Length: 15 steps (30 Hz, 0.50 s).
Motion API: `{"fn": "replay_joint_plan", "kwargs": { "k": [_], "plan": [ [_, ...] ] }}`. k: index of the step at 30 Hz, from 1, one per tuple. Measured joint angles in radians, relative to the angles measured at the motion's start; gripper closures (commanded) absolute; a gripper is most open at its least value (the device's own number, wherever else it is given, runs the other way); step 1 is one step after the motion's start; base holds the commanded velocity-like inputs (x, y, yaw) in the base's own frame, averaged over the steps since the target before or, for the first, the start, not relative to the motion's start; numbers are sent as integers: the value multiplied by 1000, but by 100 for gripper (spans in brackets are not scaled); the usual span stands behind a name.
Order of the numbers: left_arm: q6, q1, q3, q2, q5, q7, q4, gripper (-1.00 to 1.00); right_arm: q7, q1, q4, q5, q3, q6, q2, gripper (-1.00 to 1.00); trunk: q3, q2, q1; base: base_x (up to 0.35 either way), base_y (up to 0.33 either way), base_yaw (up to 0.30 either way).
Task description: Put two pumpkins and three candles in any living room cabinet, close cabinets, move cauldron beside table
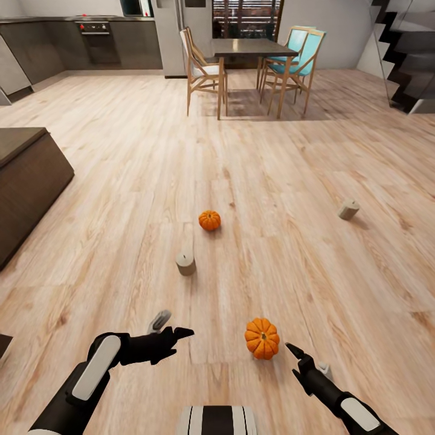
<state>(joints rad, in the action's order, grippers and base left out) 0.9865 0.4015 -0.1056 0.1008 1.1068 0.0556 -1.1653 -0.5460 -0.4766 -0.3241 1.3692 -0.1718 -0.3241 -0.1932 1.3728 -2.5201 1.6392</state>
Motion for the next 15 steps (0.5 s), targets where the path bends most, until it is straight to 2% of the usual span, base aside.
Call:
{"fn": "replay_joint_plan", "kwargs": {
  "k": [10,15],
  "plan": [
    [0,0,-3,0,0,1,0,-100,0,0,0,-1,0,1,0,-100,0,0,0,138,88,0],
    [0,0,-4,0,0,1,0,-100,0,0,0,-1,0,1,0,-100,0,0,0,229,64,0]
  ]
}}
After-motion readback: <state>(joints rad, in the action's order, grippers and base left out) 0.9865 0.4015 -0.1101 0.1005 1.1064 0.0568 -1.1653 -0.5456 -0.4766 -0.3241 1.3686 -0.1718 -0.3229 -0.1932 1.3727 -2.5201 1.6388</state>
